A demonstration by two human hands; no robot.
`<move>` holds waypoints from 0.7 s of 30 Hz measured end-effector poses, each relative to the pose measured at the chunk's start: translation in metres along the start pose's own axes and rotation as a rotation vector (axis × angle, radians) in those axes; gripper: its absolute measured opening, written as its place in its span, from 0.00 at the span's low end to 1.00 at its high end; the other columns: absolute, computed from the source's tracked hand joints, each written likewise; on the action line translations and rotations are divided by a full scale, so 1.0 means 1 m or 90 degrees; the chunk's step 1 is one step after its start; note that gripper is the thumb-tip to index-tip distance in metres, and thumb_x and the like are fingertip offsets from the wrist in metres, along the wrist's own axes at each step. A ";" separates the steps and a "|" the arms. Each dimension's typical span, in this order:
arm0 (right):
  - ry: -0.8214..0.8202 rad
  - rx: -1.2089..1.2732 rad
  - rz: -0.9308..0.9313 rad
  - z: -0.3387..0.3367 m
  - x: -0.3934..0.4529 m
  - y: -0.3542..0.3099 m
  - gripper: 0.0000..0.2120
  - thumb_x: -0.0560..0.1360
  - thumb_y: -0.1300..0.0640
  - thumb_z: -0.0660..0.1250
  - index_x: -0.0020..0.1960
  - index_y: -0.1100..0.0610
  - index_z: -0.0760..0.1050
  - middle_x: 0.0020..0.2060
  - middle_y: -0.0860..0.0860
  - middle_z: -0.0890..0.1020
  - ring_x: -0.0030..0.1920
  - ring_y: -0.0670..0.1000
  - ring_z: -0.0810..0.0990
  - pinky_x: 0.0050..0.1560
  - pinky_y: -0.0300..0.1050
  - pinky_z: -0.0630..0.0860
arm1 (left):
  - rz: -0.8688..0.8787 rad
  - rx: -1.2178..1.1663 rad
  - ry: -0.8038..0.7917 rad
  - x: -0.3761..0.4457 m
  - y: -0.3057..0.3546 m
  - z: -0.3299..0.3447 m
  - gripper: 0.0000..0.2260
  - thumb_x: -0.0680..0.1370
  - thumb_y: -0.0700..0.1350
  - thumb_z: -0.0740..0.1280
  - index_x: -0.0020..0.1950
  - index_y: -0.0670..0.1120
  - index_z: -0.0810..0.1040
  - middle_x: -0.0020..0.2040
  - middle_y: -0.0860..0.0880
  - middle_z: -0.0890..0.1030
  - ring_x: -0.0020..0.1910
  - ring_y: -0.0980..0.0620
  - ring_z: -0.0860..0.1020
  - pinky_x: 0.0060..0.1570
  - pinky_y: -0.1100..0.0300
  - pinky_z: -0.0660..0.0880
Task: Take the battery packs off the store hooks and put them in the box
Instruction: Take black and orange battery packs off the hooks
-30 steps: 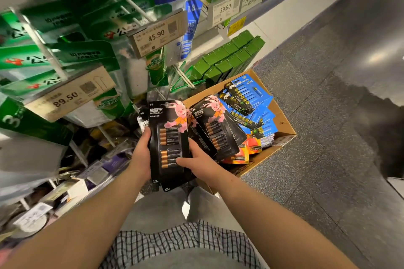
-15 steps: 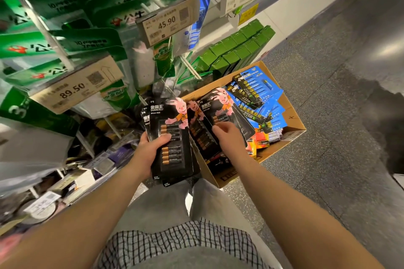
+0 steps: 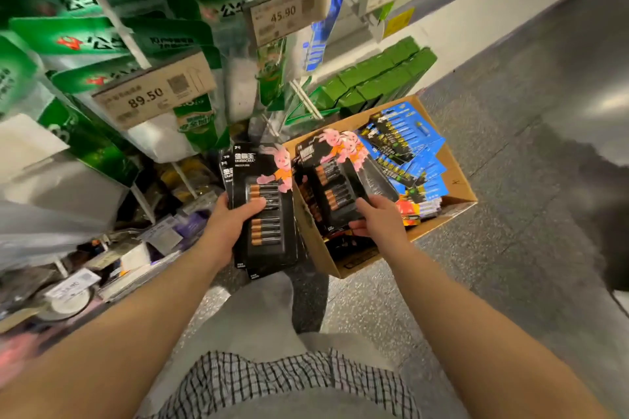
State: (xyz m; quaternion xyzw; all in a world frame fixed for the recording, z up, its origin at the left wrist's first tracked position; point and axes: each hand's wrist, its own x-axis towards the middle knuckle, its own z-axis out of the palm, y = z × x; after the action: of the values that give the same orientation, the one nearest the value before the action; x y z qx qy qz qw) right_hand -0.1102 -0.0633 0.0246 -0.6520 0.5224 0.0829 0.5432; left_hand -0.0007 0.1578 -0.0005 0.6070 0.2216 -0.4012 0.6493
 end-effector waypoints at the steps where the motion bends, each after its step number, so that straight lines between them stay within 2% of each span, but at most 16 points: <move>1: -0.002 0.052 -0.020 -0.010 -0.012 -0.002 0.06 0.81 0.58 0.61 0.46 0.56 0.73 0.41 0.56 0.81 0.30 0.50 0.81 0.39 0.49 0.81 | 0.022 -0.006 0.003 -0.008 0.002 0.002 0.13 0.75 0.37 0.71 0.55 0.50 0.74 0.50 0.42 0.83 0.44 0.44 0.82 0.47 0.48 0.79; 3: -0.025 0.106 -0.124 -0.029 -0.040 -0.002 0.09 0.81 0.59 0.61 0.44 0.56 0.76 0.41 0.56 0.83 0.31 0.49 0.82 0.37 0.47 0.82 | 0.073 -0.031 -0.004 -0.028 0.004 0.006 0.12 0.76 0.37 0.71 0.51 0.52 0.73 0.49 0.43 0.82 0.44 0.44 0.82 0.48 0.48 0.79; 6: -0.036 0.140 -0.277 -0.044 -0.083 -0.006 0.12 0.81 0.59 0.61 0.44 0.55 0.80 0.40 0.52 0.86 0.38 0.51 0.83 0.42 0.48 0.81 | 0.179 -0.051 -0.020 -0.067 0.011 0.014 0.14 0.74 0.36 0.72 0.55 0.50 0.75 0.53 0.41 0.82 0.45 0.43 0.82 0.49 0.47 0.79; 7: -0.034 0.159 -0.302 -0.046 -0.101 -0.010 0.11 0.81 0.58 0.62 0.43 0.54 0.81 0.39 0.51 0.85 0.38 0.52 0.82 0.42 0.48 0.79 | 0.221 -0.052 -0.022 -0.085 0.014 0.016 0.16 0.73 0.36 0.73 0.57 0.47 0.76 0.53 0.41 0.82 0.44 0.44 0.83 0.46 0.48 0.80; 9: -0.037 0.180 -0.365 -0.045 -0.134 -0.020 0.10 0.77 0.54 0.64 0.40 0.49 0.82 0.38 0.50 0.84 0.40 0.53 0.81 0.42 0.48 0.77 | 0.284 -0.062 -0.017 -0.127 0.023 0.018 0.26 0.66 0.40 0.78 0.62 0.42 0.76 0.51 0.40 0.83 0.43 0.42 0.84 0.43 0.47 0.81; 11: -0.062 0.182 -0.437 -0.044 -0.172 -0.027 0.12 0.77 0.55 0.64 0.39 0.45 0.82 0.35 0.46 0.83 0.38 0.50 0.80 0.44 0.50 0.76 | 0.349 -0.074 -0.003 -0.172 0.032 0.010 0.25 0.62 0.44 0.77 0.58 0.44 0.78 0.49 0.41 0.83 0.44 0.41 0.83 0.48 0.44 0.81; 13: -0.071 0.176 -0.503 -0.045 -0.208 -0.031 0.11 0.77 0.55 0.64 0.38 0.48 0.81 0.32 0.45 0.80 0.35 0.46 0.78 0.43 0.52 0.76 | 0.404 -0.075 0.018 -0.216 0.037 -0.005 0.24 0.60 0.47 0.77 0.55 0.46 0.79 0.46 0.43 0.84 0.44 0.42 0.83 0.51 0.42 0.80; 14: -0.092 0.188 -0.515 -0.044 -0.227 -0.032 0.09 0.77 0.54 0.65 0.39 0.52 0.79 0.33 0.48 0.79 0.35 0.47 0.78 0.42 0.53 0.76 | 0.421 -0.074 0.032 -0.236 0.038 -0.013 0.27 0.57 0.50 0.78 0.55 0.45 0.79 0.44 0.45 0.84 0.43 0.43 0.83 0.51 0.41 0.80; 16: -0.163 0.239 -0.506 -0.039 -0.258 -0.036 0.06 0.75 0.55 0.67 0.41 0.55 0.77 0.37 0.54 0.78 0.34 0.49 0.79 0.39 0.48 0.77 | 0.490 -0.066 0.062 -0.276 0.040 -0.033 0.31 0.55 0.52 0.77 0.56 0.46 0.78 0.42 0.50 0.85 0.41 0.48 0.83 0.50 0.46 0.81; 17: -0.185 0.232 -0.520 -0.033 -0.271 -0.038 0.06 0.74 0.52 0.68 0.41 0.54 0.77 0.38 0.55 0.79 0.35 0.51 0.79 0.39 0.47 0.79 | 0.528 -0.059 0.087 -0.294 0.040 -0.043 0.32 0.56 0.51 0.77 0.58 0.45 0.77 0.45 0.49 0.86 0.41 0.50 0.83 0.51 0.49 0.80; 19: -0.187 0.140 -0.569 -0.019 -0.305 -0.049 0.13 0.73 0.42 0.68 0.43 0.53 0.78 0.42 0.56 0.83 0.39 0.55 0.83 0.43 0.50 0.81 | 0.577 -0.046 0.144 -0.330 0.044 -0.066 0.35 0.58 0.51 0.77 0.62 0.42 0.76 0.53 0.45 0.85 0.47 0.48 0.83 0.58 0.48 0.78; 20: -0.194 0.127 -0.591 -0.011 -0.316 -0.055 0.15 0.75 0.43 0.66 0.45 0.55 0.78 0.42 0.57 0.83 0.38 0.55 0.84 0.41 0.47 0.81 | 0.602 -0.034 0.167 -0.346 0.046 -0.077 0.35 0.57 0.54 0.77 0.61 0.44 0.77 0.53 0.45 0.84 0.49 0.46 0.83 0.59 0.46 0.77; 21: -0.216 0.159 -0.606 -0.002 -0.331 -0.061 0.11 0.79 0.51 0.64 0.48 0.59 0.78 0.42 0.59 0.82 0.33 0.51 0.84 0.35 0.40 0.79 | 0.627 -0.028 0.191 -0.363 0.048 -0.089 0.34 0.55 0.57 0.76 0.59 0.46 0.78 0.53 0.46 0.84 0.51 0.46 0.82 0.60 0.46 0.77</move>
State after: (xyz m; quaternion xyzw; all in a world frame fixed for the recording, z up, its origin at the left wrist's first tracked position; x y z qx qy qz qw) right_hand -0.2100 0.1226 0.2868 -0.7248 0.0786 -0.1319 0.6717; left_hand -0.1557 0.3328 0.2949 0.6766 0.0085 0.0480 0.7348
